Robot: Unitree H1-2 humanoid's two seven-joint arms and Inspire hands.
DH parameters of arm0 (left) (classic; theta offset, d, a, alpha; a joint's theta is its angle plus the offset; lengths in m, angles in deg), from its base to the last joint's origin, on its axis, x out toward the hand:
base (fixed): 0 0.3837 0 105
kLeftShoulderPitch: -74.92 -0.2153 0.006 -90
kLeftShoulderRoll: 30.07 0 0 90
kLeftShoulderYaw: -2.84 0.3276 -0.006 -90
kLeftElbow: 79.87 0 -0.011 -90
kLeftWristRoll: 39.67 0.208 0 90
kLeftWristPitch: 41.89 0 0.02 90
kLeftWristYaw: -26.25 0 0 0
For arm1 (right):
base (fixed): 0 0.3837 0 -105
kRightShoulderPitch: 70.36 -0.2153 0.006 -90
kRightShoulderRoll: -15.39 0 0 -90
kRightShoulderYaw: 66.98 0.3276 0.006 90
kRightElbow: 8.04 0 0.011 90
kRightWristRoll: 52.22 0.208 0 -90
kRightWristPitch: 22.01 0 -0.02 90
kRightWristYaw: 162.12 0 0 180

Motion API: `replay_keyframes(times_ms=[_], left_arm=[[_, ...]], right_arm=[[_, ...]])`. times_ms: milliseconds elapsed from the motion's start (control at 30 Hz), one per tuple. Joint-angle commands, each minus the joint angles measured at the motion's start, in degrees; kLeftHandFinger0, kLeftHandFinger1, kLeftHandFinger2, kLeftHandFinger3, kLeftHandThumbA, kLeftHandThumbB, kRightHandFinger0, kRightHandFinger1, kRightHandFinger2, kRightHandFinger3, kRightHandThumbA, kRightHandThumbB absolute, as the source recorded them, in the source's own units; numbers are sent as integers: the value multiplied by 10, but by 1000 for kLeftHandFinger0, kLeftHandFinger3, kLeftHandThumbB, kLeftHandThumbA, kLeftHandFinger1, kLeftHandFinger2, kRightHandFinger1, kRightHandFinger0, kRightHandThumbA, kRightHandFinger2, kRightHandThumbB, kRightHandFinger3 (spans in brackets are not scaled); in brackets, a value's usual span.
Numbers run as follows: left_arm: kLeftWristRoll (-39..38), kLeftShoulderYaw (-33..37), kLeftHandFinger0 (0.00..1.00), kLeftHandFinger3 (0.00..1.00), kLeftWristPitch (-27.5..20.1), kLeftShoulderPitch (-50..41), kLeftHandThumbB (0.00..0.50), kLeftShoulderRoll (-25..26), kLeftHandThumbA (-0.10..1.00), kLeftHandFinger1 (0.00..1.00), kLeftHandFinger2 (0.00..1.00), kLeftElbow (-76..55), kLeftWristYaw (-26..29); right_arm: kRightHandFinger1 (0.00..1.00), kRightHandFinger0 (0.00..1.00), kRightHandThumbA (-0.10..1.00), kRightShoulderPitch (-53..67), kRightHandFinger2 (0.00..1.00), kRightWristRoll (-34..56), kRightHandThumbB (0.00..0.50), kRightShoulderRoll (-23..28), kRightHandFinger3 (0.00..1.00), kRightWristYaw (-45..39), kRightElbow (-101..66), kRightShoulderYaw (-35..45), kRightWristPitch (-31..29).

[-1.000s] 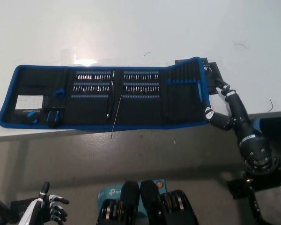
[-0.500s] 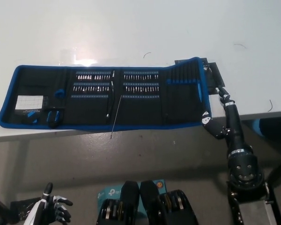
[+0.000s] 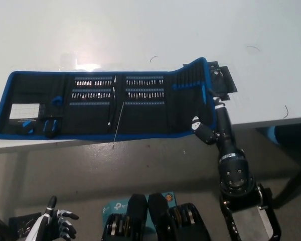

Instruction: The robot uses its right hand to lift an edge of the toolkit kept in middle of the desk and make one fold in it

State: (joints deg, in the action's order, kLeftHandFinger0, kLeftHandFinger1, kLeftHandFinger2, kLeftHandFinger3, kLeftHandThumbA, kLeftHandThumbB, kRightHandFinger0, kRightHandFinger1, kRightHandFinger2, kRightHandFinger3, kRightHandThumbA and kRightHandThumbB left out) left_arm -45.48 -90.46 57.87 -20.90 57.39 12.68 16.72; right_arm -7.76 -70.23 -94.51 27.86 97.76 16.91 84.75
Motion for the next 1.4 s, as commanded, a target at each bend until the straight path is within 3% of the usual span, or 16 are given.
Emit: replay_keyframes(times_ms=[0,233,267,300,333,367,400,433,467,500,533,600,733,1033,1167,1367], left_arm=[[-2,-4,283,420,-10,8,500,15,1000,304,292,-9,-8],[0,-2,294,404,-5,14,500,16,1000,298,278,-13,-8],[-2,-1,285,412,-5,15,500,18,1000,297,285,-13,-11],[-3,-2,287,416,-3,16,500,19,1000,303,291,-14,-11],[-3,-3,288,415,2,16,500,20,1000,305,292,-17,-11],[-1,-3,287,412,5,18,500,21,1000,304,291,-19,-9],[-1,-2,289,413,8,19,500,23,1000,300,284,-21,-11],[1,0,290,412,0,22,500,25,1000,298,282,-17,-13],[1,0,290,412,1,24,500,27,1000,296,280,-16,-13],[-4,0,290,410,-2,25,500,28,1000,296,279,-14,-17],[-1,2,299,403,-3,25,500,31,1000,301,282,-12,-19],[-1,2,300,405,-4,23,500,32,1000,302,284,-12,-20],[5,7,318,410,-8,20,500,39,1000,306,298,-12,-25],[2,10,348,431,19,26,500,47,1000,340,340,-26,-33],[5,11,343,418,20,31,500,49,1000,321,309,-26,-36],[11,14,337,419,9,29,500,50,1000,317,298,-23,-38]], right_arm=[[1000,1000,235,-33,1000,0,314,-20,1000,-13,4,-19,6],[1000,1000,129,-32,1000,16,266,-34,1000,-14,6,-18,-10],[974,805,19,-27,1000,40,251,-40,1000,-14,13,-3,-39],[743,611,-3,-26,952,48,233,-42,1000,-13,16,2,-47],[496,405,-45,-23,694,59,188,-46,1000,-11,19,10,-60],[370,287,-64,-22,582,65,196,-48,1000,-10,21,15,-68],[18,12,-99,-20,134,66,88,-46,1000,-9,26,19,-89],[1,0,-100,-21,5,75,64,-47,943,-5,33,26,-112],[0,0,-100,-21,0,75,59,-48,923,-4,35,28,-115],[0,0,-100,-21,10,67,25,-43,563,4,36,27,-127],[15,0,-100,-18,105,62,11,-43,414,8,30,27,-120],[59,0,-100,-16,307,64,15,-43,286,9,30,29,-123],[135,0,-100,-9,408,36,88,-40,305,39,27,22,-138],[0,0,-100,-30,215,-23,152,-11,292,27,17,-37,-142],[99,0,-100,-59,286,-67,157,26,349,-34,11,-112,-118],[0,0,-100,-130,82,-167,186,70,387,-120,13,-249,-44]])
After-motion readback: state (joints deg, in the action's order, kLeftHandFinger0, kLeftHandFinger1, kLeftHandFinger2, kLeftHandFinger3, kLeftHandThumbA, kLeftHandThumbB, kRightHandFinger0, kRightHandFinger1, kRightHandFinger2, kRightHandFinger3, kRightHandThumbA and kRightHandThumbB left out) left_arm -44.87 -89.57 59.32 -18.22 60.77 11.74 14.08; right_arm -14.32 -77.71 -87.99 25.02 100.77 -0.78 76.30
